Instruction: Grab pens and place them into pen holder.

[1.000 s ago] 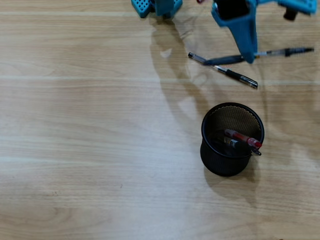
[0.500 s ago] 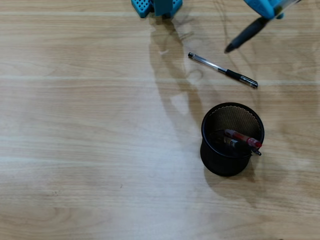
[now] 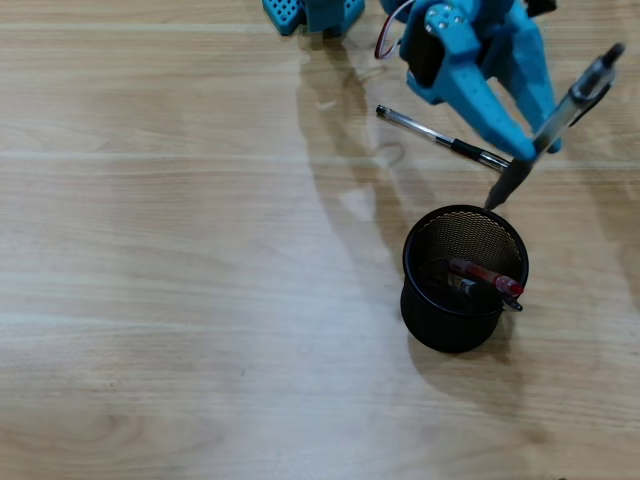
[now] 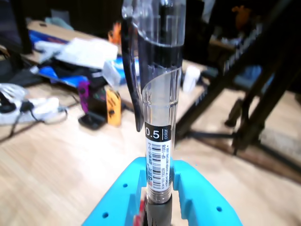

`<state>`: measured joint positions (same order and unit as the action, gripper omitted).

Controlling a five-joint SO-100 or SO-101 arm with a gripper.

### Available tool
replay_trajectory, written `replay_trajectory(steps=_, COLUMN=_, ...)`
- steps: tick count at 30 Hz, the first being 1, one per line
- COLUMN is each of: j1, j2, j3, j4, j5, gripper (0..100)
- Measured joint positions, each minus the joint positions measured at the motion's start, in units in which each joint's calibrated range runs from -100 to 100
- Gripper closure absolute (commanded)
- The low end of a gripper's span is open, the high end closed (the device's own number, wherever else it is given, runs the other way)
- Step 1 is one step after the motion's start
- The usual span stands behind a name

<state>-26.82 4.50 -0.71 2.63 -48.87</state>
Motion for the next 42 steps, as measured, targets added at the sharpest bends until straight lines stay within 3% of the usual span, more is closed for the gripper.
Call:
replay_trajectory(steps=12, j1=4.9, j2=0.0, j3=13.1, j4=-12.5, j5=-0.6, gripper=97)
replay_trajectory(steps=30, j1=3.8, j2=0.1, j3=16.3, j4=-12.9, j5=-3.6, gripper=97)
replay_trajectory(steps=35, j1=3.8, j2=0.1, j3=16.3, j4=-12.9, j5=-3.8, gripper=88)
replay_trajectory(steps=42, j1=2.8, j2=0.1, j3=16.6, j4=-12.9, j5=-5.8, gripper=88)
